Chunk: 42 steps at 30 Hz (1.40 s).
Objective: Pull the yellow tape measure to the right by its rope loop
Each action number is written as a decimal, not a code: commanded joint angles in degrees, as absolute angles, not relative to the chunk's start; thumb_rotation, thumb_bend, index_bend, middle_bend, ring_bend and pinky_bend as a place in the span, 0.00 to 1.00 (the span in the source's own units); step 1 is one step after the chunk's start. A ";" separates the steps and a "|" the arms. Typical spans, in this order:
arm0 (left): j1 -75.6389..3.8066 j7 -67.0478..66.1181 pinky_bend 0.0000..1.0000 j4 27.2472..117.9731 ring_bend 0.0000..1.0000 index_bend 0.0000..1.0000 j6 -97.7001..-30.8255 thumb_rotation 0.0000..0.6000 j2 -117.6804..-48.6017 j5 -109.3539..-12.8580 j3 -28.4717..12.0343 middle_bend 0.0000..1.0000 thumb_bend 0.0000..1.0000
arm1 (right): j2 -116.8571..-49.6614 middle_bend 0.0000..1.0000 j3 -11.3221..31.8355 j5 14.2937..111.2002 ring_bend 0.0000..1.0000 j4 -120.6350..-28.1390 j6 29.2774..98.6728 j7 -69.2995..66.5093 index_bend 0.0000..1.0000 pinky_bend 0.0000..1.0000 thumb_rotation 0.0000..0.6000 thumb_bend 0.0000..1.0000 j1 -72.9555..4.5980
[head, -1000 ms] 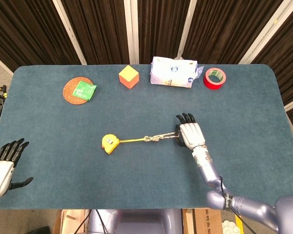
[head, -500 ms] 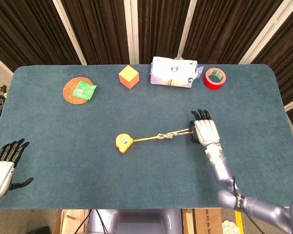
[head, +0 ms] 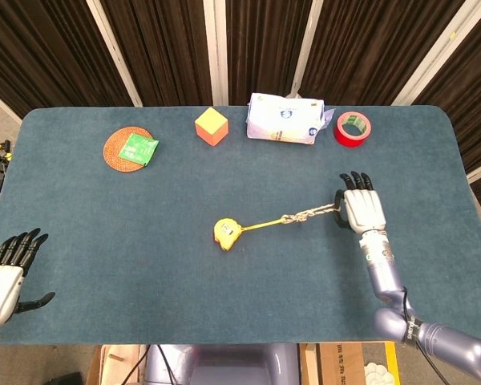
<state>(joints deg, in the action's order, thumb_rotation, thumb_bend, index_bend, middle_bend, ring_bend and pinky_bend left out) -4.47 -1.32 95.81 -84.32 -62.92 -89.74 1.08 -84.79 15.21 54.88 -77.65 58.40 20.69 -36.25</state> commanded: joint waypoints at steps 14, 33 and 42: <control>-4.16 -2.24 0.00 95.95 0.00 0.00 -84.94 1.00 -63.11 -89.87 1.06 0.00 0.00 | -81.24 0.16 16.62 51.76 0.00 -73.34 57.44 18.74 0.66 0.00 1.00 0.47 -35.22; -4.03 -2.50 0.00 96.02 0.00 0.00 -85.14 1.00 -63.15 -89.89 1.04 0.00 0.00 | -78.46 0.17 17.75 47.95 0.00 -65.49 55.67 18.01 0.66 0.00 1.00 0.46 -34.37; -3.99 -2.54 0.00 96.01 0.00 0.00 -85.22 1.00 -63.11 -90.03 1.07 0.00 0.00 | -77.23 0.17 19.38 44.90 0.00 -60.44 54.53 17.67 0.66 0.00 1.00 0.47 -34.18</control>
<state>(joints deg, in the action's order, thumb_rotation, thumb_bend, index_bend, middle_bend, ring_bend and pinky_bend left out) -3.99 -2.54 96.01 -85.22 -63.11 -90.03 1.07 -77.48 19.03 45.40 -61.07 54.80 17.73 -34.20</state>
